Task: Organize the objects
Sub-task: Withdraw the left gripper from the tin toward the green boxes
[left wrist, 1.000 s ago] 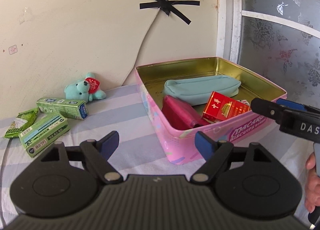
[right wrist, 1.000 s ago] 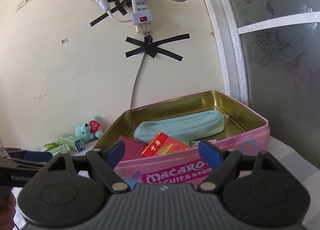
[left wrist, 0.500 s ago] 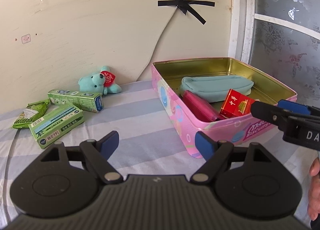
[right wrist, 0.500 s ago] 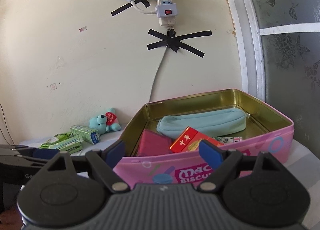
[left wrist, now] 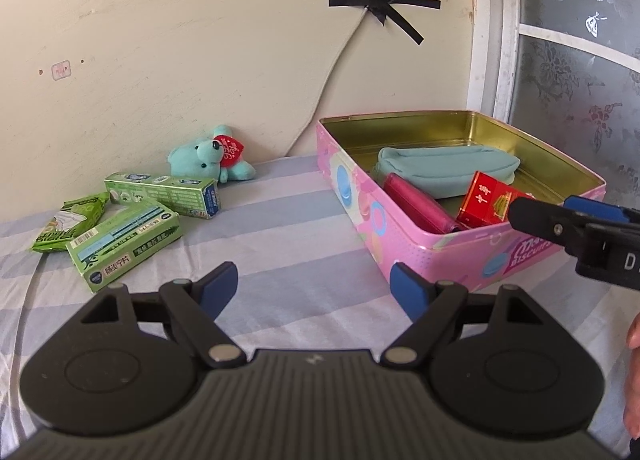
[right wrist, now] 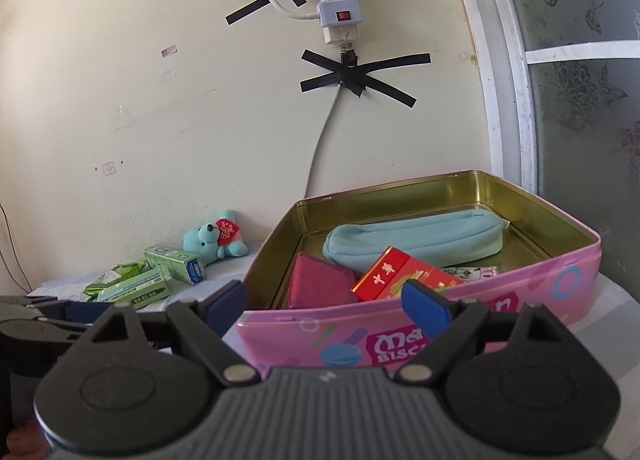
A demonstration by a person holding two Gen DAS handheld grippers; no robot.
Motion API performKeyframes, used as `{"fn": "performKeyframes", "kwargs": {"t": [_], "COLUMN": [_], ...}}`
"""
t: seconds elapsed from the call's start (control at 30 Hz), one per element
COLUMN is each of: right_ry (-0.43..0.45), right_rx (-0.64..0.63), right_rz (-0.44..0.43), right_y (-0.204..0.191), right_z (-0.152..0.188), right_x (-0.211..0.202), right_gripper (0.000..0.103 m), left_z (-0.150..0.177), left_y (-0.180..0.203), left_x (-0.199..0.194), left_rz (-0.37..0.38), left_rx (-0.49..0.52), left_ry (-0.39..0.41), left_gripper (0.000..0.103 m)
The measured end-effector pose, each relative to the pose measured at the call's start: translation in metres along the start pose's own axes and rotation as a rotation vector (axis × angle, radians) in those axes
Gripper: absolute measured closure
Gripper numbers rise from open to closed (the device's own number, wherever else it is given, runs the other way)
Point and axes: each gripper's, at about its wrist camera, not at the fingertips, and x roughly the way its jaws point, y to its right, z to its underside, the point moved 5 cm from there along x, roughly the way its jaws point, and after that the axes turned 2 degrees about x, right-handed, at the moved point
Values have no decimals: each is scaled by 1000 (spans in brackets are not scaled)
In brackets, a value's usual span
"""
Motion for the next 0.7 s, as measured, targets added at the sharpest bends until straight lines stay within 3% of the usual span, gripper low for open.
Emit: {"fn": "performKeyframes", "kwargs": {"t": [0.57,0.7], "right_ry": [-11,-6], "right_rx": [-51,-89], "right_rz": [-16,-21], "right_y": [-27,-41], "right_z": [2,2], "right_x": [5,7], "right_gripper": [15,15], "left_z": [10,13], "left_y": [-29,-45], "left_x": [-4,-5], "left_rz": [-58,-83], "left_rx": [-7,-29], "left_ry": [20,30], "left_gripper": [17,11]}}
